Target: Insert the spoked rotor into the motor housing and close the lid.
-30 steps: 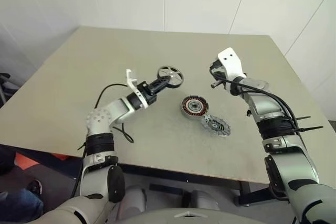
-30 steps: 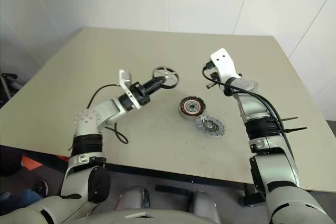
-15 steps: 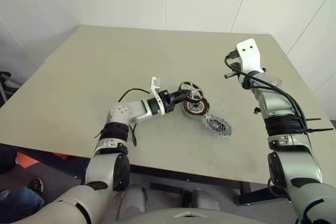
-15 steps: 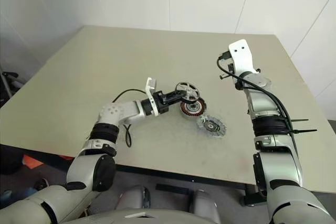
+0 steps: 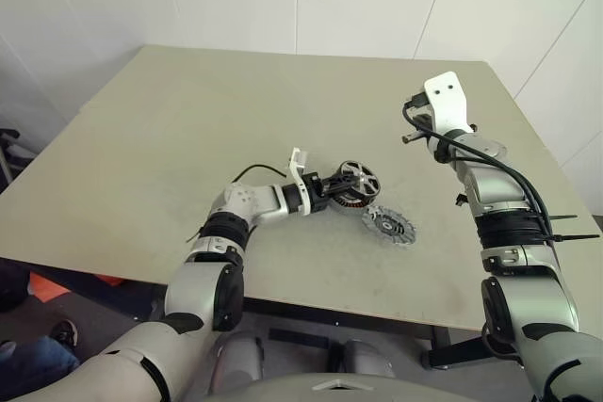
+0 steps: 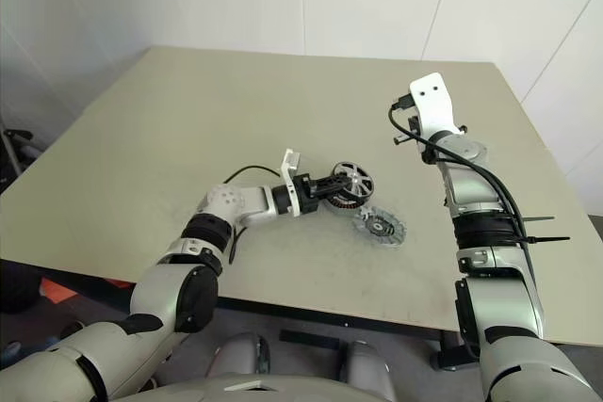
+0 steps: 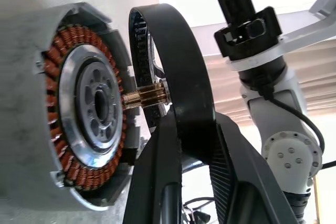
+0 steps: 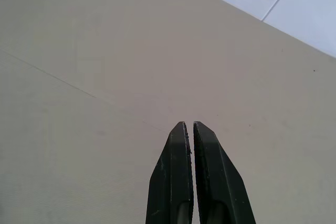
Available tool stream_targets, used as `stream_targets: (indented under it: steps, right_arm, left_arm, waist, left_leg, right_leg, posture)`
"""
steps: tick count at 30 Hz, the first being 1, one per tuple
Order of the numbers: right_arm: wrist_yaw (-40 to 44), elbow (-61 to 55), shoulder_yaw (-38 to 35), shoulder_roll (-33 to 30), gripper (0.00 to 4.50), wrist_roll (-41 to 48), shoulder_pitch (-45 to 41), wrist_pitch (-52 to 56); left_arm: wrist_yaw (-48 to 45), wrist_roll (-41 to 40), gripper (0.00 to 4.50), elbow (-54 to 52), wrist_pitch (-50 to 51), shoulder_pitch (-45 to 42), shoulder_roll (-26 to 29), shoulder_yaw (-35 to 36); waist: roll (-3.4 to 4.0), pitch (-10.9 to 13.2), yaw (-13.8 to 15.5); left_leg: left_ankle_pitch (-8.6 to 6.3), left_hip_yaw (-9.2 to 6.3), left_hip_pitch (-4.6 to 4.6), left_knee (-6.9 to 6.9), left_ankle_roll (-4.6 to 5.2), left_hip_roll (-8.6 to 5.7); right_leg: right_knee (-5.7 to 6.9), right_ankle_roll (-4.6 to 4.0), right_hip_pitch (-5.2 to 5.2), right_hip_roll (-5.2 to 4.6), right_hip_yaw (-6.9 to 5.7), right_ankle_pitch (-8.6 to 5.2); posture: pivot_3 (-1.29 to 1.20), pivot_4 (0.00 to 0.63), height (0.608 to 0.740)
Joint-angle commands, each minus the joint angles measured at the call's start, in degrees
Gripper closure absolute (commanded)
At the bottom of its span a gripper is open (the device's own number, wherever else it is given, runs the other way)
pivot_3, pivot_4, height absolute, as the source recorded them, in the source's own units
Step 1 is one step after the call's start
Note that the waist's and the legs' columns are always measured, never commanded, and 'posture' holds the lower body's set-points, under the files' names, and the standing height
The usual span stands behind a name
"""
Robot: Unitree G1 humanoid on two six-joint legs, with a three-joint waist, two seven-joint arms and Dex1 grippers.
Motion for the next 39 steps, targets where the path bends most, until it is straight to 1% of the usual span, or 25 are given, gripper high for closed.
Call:
stream_targets:
  steps: [1,8,10,11,15,19,26,28,30,33,36,39]
  right_arm:
    - [-0.08,-2.69,-1.02,-0.59,4.31,-0.02,-1.13,-0.59]
    - [0.26,-1.95,-0.48,-0.22,4.31,-0.11,-1.63,-1.01]
    - [0.31,-1.73,-0.35,-0.07,4.31,-0.14,-1.87,-1.14]
    - [0.34,-1.70,-0.28,0.01,4.31,-0.15,-1.93,-1.16]
    - [0.47,-1.75,-0.07,0.25,4.31,-0.20,-1.96,-1.18]
    - [0.82,-1.94,0.00,0.29,4.31,-0.27,-1.79,-1.17]
    - [3.63,-3.29,1.22,-0.09,4.31,-0.46,-1.01,-1.20]
    - [6.39,-5.52,2.01,-0.21,4.31,0.56,-0.30,-1.26]
    - [11.50,-10.23,3.16,-0.10,4.31,3.11,1.22,-1.67]
    - [18.90,-17.56,4.48,-0.30,4.31,7.06,4.49,-1.09]
    - [23.88,-22.51,5.88,-1.91,4.31,8.71,8.21,0.10]
    - [25.32,-22.32,6.65,-2.39,4.31,8.64,10.18,0.18]
  left_arm:
    - [-1.10,1.16,4.14,0.68,-1.42,-1.64,0.26,0.73]
    - [-1.55,2.76,4.14,1.24,-2.08,-1.59,0.33,1.18]
    - [-1.80,3.08,3.42,1.17,-2.06,-1.58,0.35,1.15]
    - [-1.92,3.14,3.21,1.12,-1.86,-1.56,0.39,1.26]
    - [-1.93,2.77,3.21,0.70,-1.23,-1.50,1.07,2.16]
    - [-1.86,1.77,3.21,-2.85,0.38,-0.50,2.39,2.86]
    - [0.68,-1.79,3.21,-14.46,5.35,4.42,6.49,6.63]
    - [1.65,-2.70,3.21,-18.50,6.32,6.34,8.14,7.78]
    - [2.76,-3.55,3.21,-22.35,6.62,8.38,9.77,9.22]
    - [4.16,-3.97,3.21,-26.79,5.88,10.82,10.77,9.68]
    - [4.62,-0.48,3.21,-31.92,1.82,14.05,12.18,6.88]
    - [5.40,1.20,3.21,-35.60,-1.69,16.50,12.91,5.53]
  waist:
    - [0.00,0.00,0.00]
    - [0.00,0.00,-0.01]
    - [0.00,0.00,-0.01]
    - [0.00,0.00,-0.01]
    - [0.00,0.00,-0.01]
    - [0.00,0.00,-0.05]
    - [0.01,0.00,-0.32]
    - [0.01,0.00,-0.24]
    - [0.01,0.00,-0.15]
    - [0.02,0.00,-0.25]
    - [0.01,0.00,0.00]
    - [0.01,0.00,0.18]
  left_leg:
    - [0.00,0.00,0.01,0.00,0.01,0.00]
    - [-0.07,0.00,0.12,0.00,0.12,-0.01]
    - [-0.08,0.00,0.13,0.00,0.13,-0.01]
    - [-0.07,0.00,0.14,0.00,0.13,-0.01]
    - [-0.08,0.00,0.13,0.00,0.14,-0.01]
    - [-0.08,0.00,0.12,0.00,0.15,0.00]
    - [-0.08,0.01,0.12,-0.01,0.15,0.04]
    - [-0.09,0.01,0.12,-0.01,0.14,0.04]
    - [-0.10,0.02,0.12,0.00,0.15,0.02]
    - [-0.11,0.02,0.11,-0.01,0.17,0.13]
    - [-0.12,0.01,0.11,-0.01,0.17,0.17]
    - [-0.21,0.01,0.21,0.02,0.02,0.15]
  right_leg:
    - [0.00,0.00,0.01,0.00,0.00,0.00]
    - [0.00,-0.01,0.14,-0.03,0.00,0.00]
    - [0.00,-0.01,0.15,-0.03,0.00,0.00]
    - [0.01,-0.01,0.15,-0.03,-0.01,0.00]
    - [0.00,-0.01,0.14,-0.03,-0.01,0.00]
    - [0.00,-0.01,0.13,-0.03,-0.01,0.00]
    - [0.01,-0.02,0.10,-0.02,-0.04,0.00]
    - [0.01,-0.02,0.10,-0.03,-0.04,0.00]
    - [-0.01,-0.02,0.14,-0.05,-0.03,0.00]
    - [-0.02,-0.04,0.10,0.00,-0.05,-0.02]
    - [-0.05,-0.03,0.15,0.01,-0.07,-0.02]
    - [-0.07,-0.03,0.31,-0.02,-0.07,-0.02]
  posture:
    - [0.00,0.000,0.740]
    - [0.00,0.000,0.740]
    - [0.00,0.000,0.740]
    - [0.00,0.000,0.740]
    - [0.00,0.000,0.740]
    - [0.00,0.000,0.740]
    - [0.00,0.000,0.740]
    - [0.00,0.000,0.740]
    - [0.00,0.000,0.740]
    - [0.00,0.000,0.740]
    - [0.00,0.000,0.740]
    - [0.00,0.000,0.740]
